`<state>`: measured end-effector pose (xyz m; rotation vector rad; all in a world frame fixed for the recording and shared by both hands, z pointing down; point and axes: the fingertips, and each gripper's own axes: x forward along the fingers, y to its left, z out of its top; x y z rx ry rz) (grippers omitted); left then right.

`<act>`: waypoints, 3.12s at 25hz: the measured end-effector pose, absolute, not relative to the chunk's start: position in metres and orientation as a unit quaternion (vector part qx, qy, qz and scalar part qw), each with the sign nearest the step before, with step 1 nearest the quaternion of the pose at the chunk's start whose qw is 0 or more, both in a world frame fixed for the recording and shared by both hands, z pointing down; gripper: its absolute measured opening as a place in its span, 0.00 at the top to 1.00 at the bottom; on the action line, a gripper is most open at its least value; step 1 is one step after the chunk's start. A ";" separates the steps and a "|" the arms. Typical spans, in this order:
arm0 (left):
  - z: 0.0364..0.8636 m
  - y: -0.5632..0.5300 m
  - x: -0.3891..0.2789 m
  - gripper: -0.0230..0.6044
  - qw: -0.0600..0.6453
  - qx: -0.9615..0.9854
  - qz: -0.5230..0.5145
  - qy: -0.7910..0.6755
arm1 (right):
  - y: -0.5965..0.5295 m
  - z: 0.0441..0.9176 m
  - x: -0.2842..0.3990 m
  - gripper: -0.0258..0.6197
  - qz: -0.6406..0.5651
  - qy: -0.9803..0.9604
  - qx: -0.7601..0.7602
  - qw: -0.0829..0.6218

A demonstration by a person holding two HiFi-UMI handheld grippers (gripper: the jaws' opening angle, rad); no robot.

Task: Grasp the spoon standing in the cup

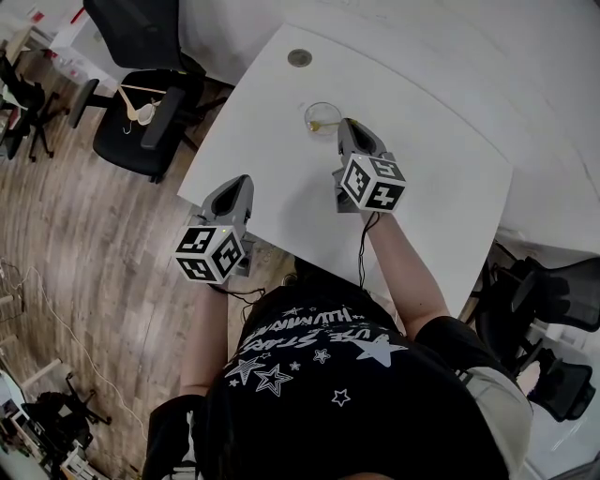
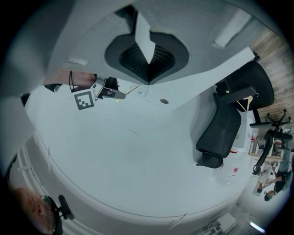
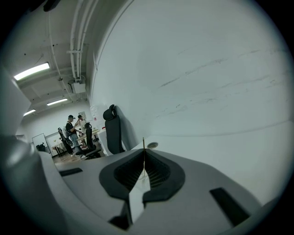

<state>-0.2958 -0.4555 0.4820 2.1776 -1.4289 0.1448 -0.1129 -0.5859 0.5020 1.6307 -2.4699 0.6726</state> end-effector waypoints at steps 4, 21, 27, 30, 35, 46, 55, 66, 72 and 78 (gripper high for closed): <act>0.478 -0.453 -0.297 0.95 0.259 0.805 0.051 -0.532 | -0.586 0.495 -0.113 0.94 0.215 -0.815 0.536 0.049; 0.448 -0.421 -0.287 0.95 0.227 0.815 0.025 -0.533 | -0.556 0.436 -0.094 0.94 0.172 -0.827 0.535 0.008; 0.434 -0.401 -0.284 0.95 0.211 0.817 0.015 -0.536 | -0.536 0.417 -0.090 0.94 0.161 -0.832 0.531 -0.005; 0.427 -0.390 -0.284 0.95 0.205 0.818 0.011 -0.538 | -0.523 0.407 -0.090 0.94 0.153 -0.836 0.527 -0.009; 0.419 -0.363 -0.281 0.95 0.196 0.820 0.004 -0.537 | -0.493 0.398 -0.086 0.94 0.145 -0.839 0.525 -0.011; 0.422 -0.306 -0.276 0.95 0.195 0.823 0.001 -0.533 | -0.426 0.408 -0.084 0.94 0.152 -0.839 0.523 -0.004; 0.439 -0.268 -0.271 0.95 0.219 0.830 0.009 -0.514 | -0.372 0.427 -0.075 0.94 0.168 -0.825 0.540 0.014; 0.432 -0.270 -0.259 0.95 0.215 0.827 -0.002 -0.519 | -0.375 0.413 -0.061 0.94 0.162 -0.830 0.534 0.006; 0.426 -0.269 -0.243 0.95 0.213 0.815 -0.002 -0.538 | -0.367 0.415 -0.046 0.94 0.166 -0.843 0.511 0.019; 0.424 -0.252 -0.209 0.95 0.213 0.804 -0.004 -0.555 | -0.349 0.420 -0.011 0.94 0.171 -0.851 0.496 0.019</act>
